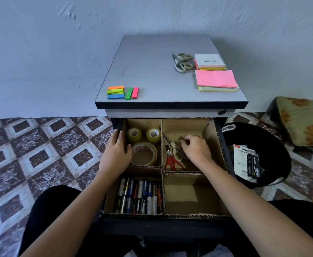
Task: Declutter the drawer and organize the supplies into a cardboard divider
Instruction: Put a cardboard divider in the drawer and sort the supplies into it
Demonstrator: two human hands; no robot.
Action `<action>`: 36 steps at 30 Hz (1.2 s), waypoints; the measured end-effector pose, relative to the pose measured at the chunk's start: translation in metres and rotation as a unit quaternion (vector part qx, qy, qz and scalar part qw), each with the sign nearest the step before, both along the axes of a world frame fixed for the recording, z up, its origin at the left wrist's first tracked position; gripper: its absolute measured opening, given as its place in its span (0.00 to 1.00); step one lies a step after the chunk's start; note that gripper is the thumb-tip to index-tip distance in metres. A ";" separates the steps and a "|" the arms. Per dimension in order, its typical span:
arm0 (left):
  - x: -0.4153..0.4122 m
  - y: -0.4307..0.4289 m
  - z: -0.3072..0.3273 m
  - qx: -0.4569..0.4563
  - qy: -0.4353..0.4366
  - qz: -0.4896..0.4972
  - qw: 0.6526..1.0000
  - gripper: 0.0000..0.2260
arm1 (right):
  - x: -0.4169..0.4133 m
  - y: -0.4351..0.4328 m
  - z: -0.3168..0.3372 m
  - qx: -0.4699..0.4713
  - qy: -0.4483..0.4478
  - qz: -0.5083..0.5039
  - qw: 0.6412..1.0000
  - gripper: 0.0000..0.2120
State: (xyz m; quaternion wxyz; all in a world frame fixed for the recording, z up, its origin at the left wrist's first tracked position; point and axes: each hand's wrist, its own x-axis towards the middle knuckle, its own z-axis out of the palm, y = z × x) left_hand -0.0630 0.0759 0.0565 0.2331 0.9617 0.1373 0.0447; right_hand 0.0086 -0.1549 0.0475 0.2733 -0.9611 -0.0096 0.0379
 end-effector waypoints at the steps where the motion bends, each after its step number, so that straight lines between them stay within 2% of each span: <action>1: 0.000 0.001 0.000 0.005 0.000 -0.005 1.000 0.27 | -0.002 0.000 0.006 0.007 -0.010 0.012 1.000 0.12; 4: 0.000 -0.002 0.009 0.038 -0.032 -0.034 0.998 0.23 | -0.004 0.000 0.039 0.040 -0.031 0.059 0.997 0.13; 6: 0.005 -0.010 0.027 0.054 -0.111 -0.061 0.990 0.20 | -0.002 -0.002 0.074 0.070 -0.058 0.090 0.992 0.12; 9: 0.029 -0.026 0.073 0.081 -0.253 -0.128 0.955 0.17 | 0.014 -0.006 0.133 0.116 -0.113 0.115 0.980 0.10; 11: 0.058 -0.036 0.109 0.073 -0.289 -0.164 0.940 0.18 | 0.038 -0.009 0.166 0.130 -0.149 0.108 0.974 0.07; 16: 0.152 -0.061 0.168 0.016 -0.161 -0.167 0.973 0.13 | 0.117 -0.011 0.212 0.037 -0.170 0.088 0.981 0.08; 20: 0.216 -0.081 0.180 -0.018 -0.064 -0.127 0.990 0.09 | 0.171 -0.004 0.215 -0.010 -0.167 0.066 0.984 0.10; 22: 0.239 -0.091 0.176 -0.020 -0.027 -0.112 0.993 0.11 | 0.189 -0.003 0.214 -0.018 -0.167 0.054 0.984 0.11; 27: 0.275 -0.104 0.158 -0.039 -0.005 -0.093 0.995 0.07 | 0.211 -0.008 0.213 -0.010 -0.154 0.042 0.987 0.12; 30: 0.282 -0.101 0.160 -0.077 0.011 -0.062 0.995 0.13 | 0.217 -0.010 0.213 -0.005 -0.167 0.033 0.985 0.12; 33: 0.283 -0.089 0.166 -0.176 0.052 -0.036 0.982 0.13 | 0.222 -0.004 0.211 -0.017 -0.172 0.034 0.984 0.11; 36: 0.278 -0.065 0.171 -0.337 0.089 0.017 0.937 0.12 | 0.224 0.010 0.208 -0.081 -0.136 0.071 0.985 0.08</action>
